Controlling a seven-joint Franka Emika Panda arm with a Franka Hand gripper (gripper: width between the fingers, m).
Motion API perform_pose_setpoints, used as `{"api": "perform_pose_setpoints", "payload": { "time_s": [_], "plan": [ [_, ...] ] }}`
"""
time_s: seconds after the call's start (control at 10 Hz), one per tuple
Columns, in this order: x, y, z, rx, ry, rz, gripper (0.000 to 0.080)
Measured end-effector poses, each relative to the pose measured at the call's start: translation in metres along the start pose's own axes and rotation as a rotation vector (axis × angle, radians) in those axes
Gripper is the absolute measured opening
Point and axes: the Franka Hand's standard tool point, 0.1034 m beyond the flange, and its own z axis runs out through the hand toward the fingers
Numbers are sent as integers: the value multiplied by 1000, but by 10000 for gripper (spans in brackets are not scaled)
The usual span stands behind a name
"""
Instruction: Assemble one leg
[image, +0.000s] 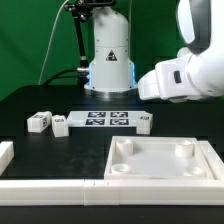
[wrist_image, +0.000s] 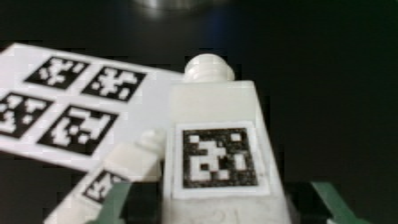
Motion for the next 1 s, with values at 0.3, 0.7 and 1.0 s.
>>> {"api": "perform_pose_setpoints", "payload": {
  "time_s": [0.3, 0.7, 1.0],
  "plan": [
    [8, 0, -10, 1, 182, 6, 290],
    [-7, 16, -53, -8, 478, -55, 290],
    [-3, 24, -71, -31, 774, -68, 290]
  ]
}}
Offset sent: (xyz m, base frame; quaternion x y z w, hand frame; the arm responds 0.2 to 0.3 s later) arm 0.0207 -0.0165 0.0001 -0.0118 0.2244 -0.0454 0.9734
